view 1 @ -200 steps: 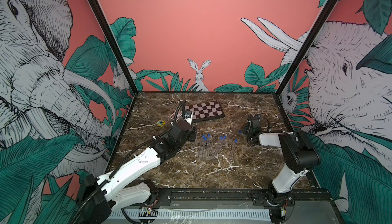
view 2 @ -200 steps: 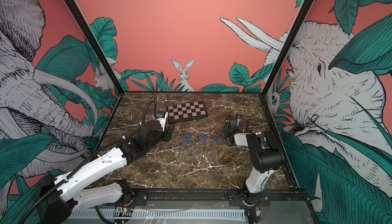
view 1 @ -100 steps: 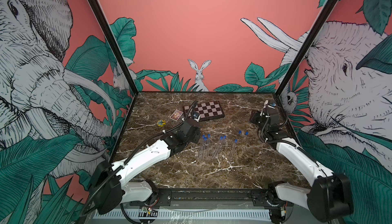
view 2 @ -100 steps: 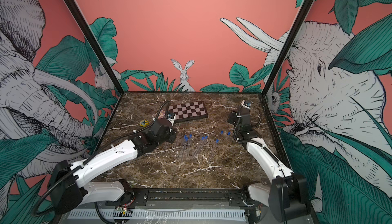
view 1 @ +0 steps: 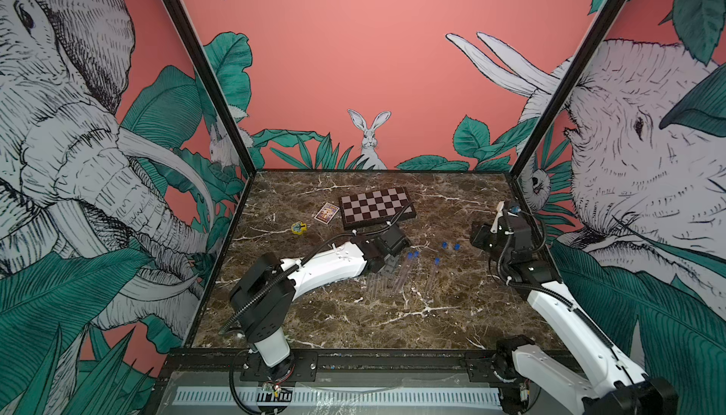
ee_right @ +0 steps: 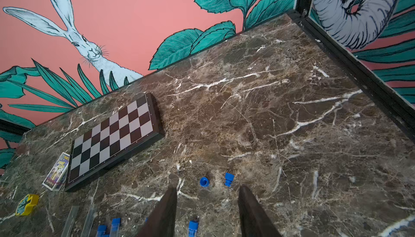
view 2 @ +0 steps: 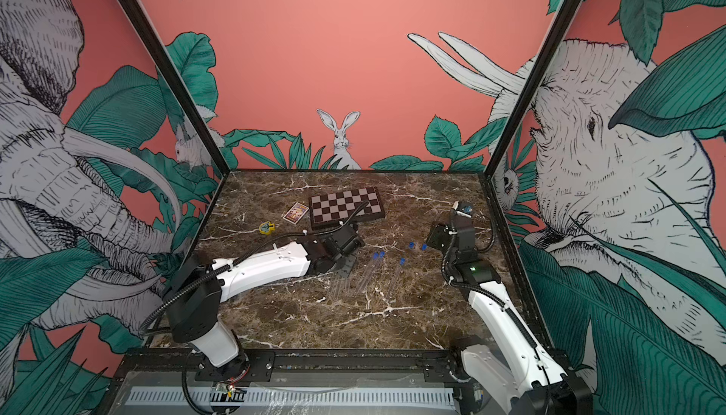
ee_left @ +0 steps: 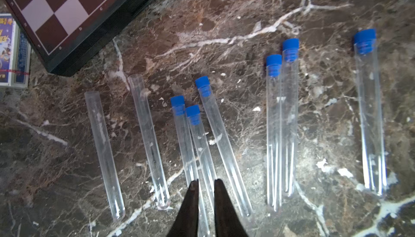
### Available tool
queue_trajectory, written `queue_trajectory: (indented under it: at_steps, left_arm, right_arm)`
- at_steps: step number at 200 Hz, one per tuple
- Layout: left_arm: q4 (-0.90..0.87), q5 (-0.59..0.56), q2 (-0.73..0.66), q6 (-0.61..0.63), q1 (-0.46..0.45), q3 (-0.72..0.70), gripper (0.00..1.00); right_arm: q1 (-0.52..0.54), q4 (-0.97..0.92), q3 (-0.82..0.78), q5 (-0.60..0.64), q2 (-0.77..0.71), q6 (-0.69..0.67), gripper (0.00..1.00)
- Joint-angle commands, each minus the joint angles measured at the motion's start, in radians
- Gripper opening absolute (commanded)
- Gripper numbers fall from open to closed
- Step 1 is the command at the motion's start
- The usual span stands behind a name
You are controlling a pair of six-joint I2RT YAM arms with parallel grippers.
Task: Remove stoppers from test tubes
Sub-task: Pick up the test tube at the center of the board.
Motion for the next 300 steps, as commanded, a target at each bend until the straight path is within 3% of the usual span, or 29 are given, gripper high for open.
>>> queue_trajectory:
  at_steps: [1, 44, 135, 273, 300]
  left_arm:
    - [-0.090, 0.008, 0.016, -0.040, 0.044, 0.035, 0.17]
    - [-0.071, 0.135, 0.062, -0.008, 0.097, 0.045, 0.20]
    - [-0.064, 0.155, 0.164, 0.007, 0.133, 0.066, 0.29]
    - [-0.039, 0.181, 0.239, 0.004, 0.139, 0.051, 0.28]
    - [-0.035, 0.190, 0.247, 0.013, 0.139, 0.048, 0.20]
  right_arm:
    - [-0.004, 0.005, -0.005, -0.025, -0.008, 0.002, 0.44]
    - [-0.003, 0.003, -0.010, -0.034, -0.008, 0.007, 0.45]
    - [-0.004, -0.008, -0.012, -0.043, -0.020, 0.016, 0.45]
    - [-0.003, -0.010, -0.026, -0.043, -0.035, 0.019, 0.45]
    - [-0.003, -0.012, -0.026, -0.055, -0.041, 0.020, 0.45]
